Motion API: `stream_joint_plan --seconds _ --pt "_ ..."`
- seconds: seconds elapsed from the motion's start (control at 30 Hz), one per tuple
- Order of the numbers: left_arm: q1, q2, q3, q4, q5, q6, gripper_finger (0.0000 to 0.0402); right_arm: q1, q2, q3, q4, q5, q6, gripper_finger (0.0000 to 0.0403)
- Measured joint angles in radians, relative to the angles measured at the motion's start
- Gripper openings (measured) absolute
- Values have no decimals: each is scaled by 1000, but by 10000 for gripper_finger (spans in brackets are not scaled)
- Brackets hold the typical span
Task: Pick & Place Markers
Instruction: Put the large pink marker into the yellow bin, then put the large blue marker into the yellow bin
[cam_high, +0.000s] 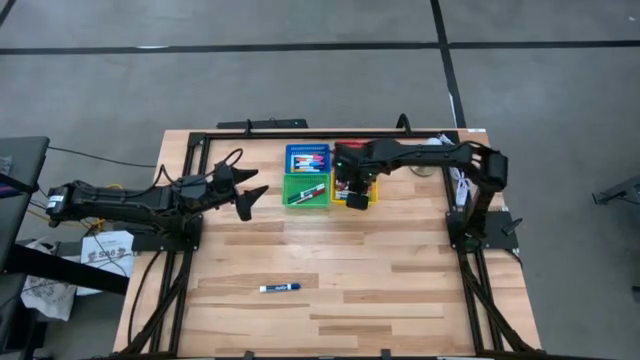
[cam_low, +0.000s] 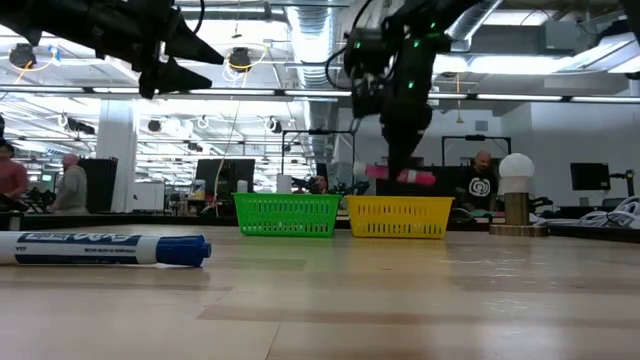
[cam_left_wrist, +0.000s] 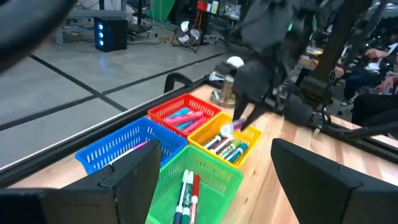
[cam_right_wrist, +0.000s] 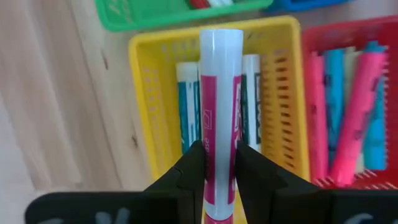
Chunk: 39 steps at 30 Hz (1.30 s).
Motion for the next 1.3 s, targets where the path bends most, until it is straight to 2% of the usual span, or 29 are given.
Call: stream_joint_plan --seconds 0.23,0.57,0.8,1.3 --pt "1 27 0 6 -2 -4 303 -15 92 2 29 -3 -32 63" --pt "1 28 0 10 -2 2 303 -70 130 2 -5 -29 -66 63" --pt "1 33 0 18 -2 4 303 -70 143 3 -8 -40 -76 66" --pt "1 32 0 21 -2 4 303 -69 143 3 15 -26 -75 130"
